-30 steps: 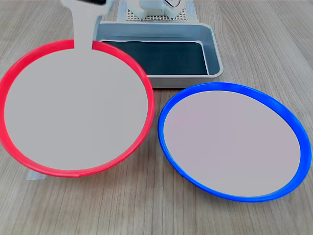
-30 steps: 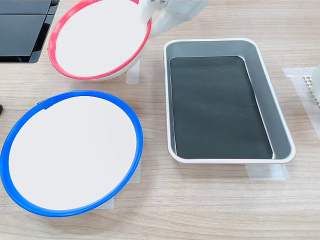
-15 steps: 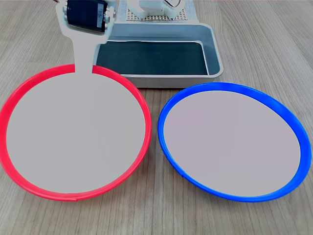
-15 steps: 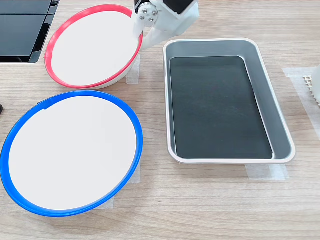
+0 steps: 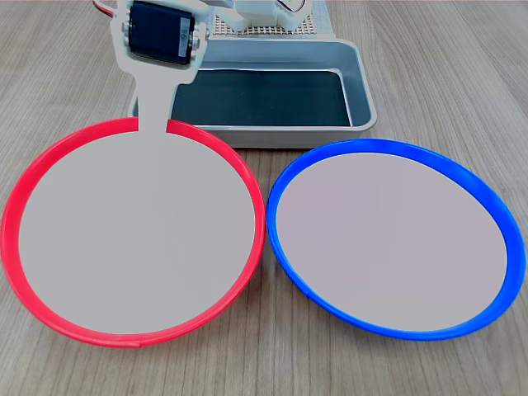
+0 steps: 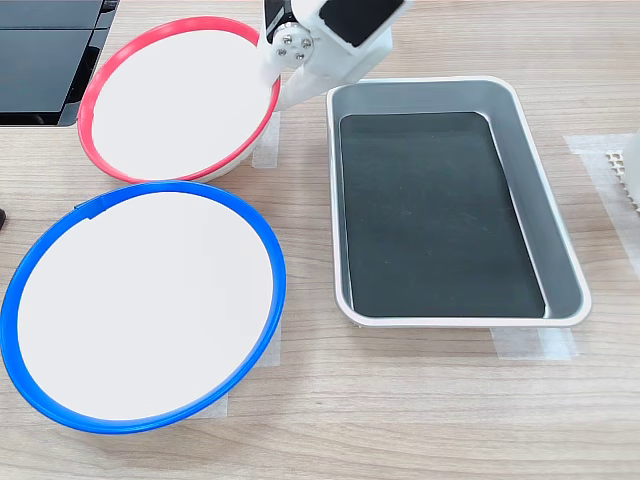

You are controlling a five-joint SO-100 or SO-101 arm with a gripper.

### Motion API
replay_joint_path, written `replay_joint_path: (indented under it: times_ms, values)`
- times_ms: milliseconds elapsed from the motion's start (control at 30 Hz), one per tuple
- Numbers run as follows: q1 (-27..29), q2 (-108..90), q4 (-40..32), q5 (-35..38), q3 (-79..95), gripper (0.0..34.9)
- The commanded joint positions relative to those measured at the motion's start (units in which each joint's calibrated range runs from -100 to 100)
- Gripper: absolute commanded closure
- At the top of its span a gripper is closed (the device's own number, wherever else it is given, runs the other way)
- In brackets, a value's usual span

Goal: Lift the stacked dish and set it down on the table.

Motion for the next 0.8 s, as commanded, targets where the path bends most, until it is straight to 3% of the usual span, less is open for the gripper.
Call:
replay_joint_path:
  times_ms: [0,200,300,767]
  values:
    - [-0.2,-0.2,-0.9,1.6,0.2,34.8]
    - [0.7,0.3,-1.0,3.0,0.5,34.7]
    - [1.7,0.3,-0.4,4.1,0.5,32.1]
    - [5.3,-5.5,5.3,8.1,3.2,29.1]
